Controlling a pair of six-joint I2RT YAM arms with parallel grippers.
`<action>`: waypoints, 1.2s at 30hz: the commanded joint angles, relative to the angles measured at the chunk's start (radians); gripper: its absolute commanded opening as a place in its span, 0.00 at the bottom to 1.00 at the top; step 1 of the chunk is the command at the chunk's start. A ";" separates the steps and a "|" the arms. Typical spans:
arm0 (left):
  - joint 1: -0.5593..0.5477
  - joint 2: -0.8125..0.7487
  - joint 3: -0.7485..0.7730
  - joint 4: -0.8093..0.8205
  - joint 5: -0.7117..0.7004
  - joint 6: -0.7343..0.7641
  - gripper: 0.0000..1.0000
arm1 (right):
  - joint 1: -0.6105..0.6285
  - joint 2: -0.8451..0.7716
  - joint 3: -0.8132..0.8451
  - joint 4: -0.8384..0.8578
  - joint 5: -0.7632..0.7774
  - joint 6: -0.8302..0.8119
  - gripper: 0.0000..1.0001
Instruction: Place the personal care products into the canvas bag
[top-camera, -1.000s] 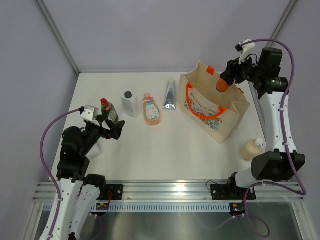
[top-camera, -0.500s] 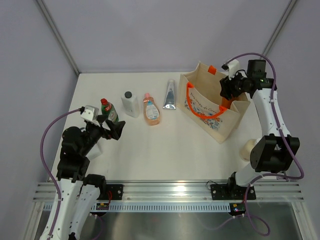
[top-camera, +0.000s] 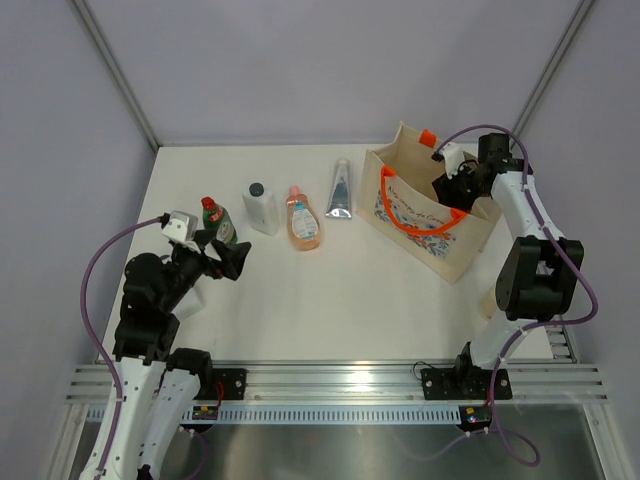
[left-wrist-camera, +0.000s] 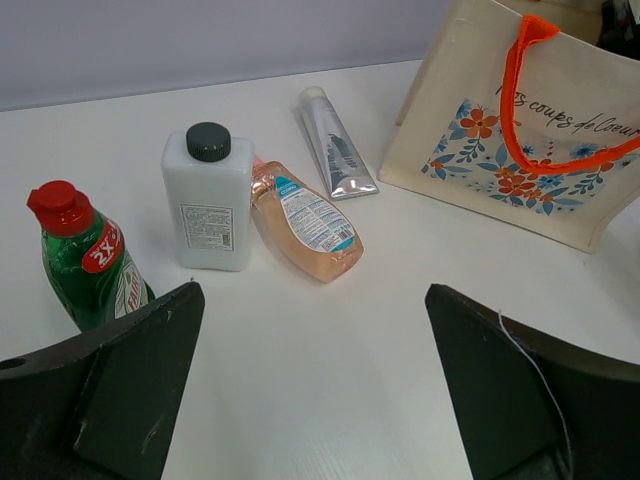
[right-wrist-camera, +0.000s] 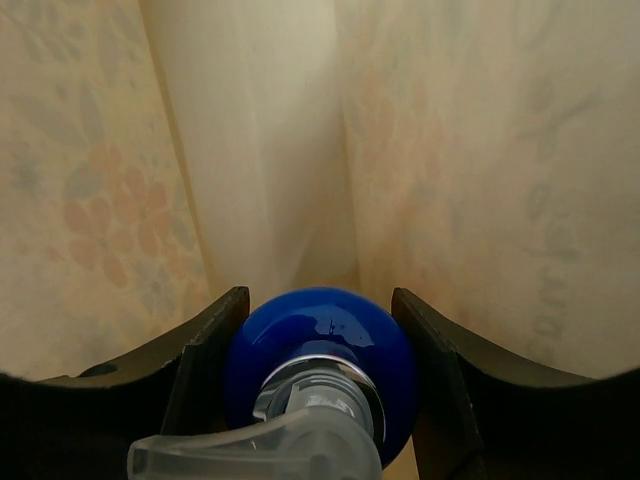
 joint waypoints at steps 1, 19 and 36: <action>-0.004 -0.006 0.001 0.054 0.026 0.006 0.99 | 0.005 -0.030 -0.029 0.068 0.030 0.003 0.38; -0.044 0.258 0.144 -0.099 -0.199 -0.292 0.99 | 0.005 -0.263 0.148 0.014 -0.137 0.208 0.99; -0.499 1.017 0.545 -0.127 -1.274 -0.732 0.97 | 0.141 -0.633 -0.213 0.309 -0.484 0.569 0.99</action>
